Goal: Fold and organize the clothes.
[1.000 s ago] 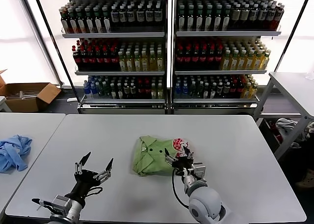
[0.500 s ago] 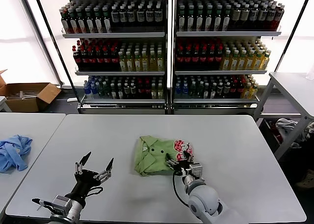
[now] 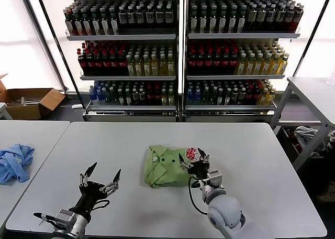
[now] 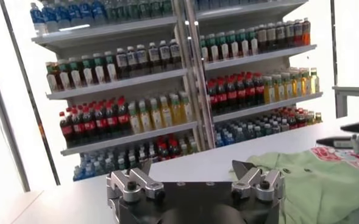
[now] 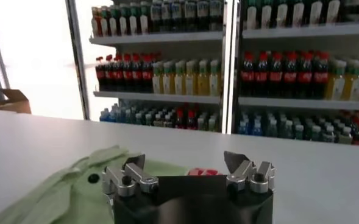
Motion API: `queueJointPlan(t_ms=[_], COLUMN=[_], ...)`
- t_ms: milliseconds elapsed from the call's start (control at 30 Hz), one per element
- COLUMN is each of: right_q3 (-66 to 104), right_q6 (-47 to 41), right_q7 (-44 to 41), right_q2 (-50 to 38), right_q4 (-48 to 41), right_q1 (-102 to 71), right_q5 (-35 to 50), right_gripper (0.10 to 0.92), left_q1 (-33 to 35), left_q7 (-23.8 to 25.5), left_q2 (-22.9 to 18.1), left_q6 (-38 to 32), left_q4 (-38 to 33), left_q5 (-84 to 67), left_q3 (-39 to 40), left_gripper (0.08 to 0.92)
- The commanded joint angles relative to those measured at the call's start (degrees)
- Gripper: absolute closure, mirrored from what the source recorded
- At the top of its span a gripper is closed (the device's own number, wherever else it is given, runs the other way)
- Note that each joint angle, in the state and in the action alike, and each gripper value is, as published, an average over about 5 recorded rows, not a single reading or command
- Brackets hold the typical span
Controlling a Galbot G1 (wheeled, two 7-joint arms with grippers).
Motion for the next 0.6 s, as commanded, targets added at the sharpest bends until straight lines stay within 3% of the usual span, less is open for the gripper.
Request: queueJointPlan(t_ms=[33,333,600], right_q3=[4.88,23.31,33.84], right_q6=[3.30,5.40,20.49], right_q7=[1.00,5.28,6.38], right_q2=[-5.83,-8.54,-6.75], right_q4=[14.30,25.35,23.81], right_q1=[-7.34,-28.30,-50.87], right_q5=[-2.14,-0.72,-3.79], right_gripper=[0.203,0.203,0.203], left_q1=[0.50,0.81,1.53], left_q7=[-0.10,-1.50,-3.45], left_q2=[-0.04,-0.20,-0.18], left_q6=[-0.30,-2.76,-5.38], left_q4=[-0.62,-1.20,-0.64], left_q5=[-0.03,-1.26,-1.09], left_q3=[-0.19,0.92,3.63], left_gripper=[0.177,0.177,0.177])
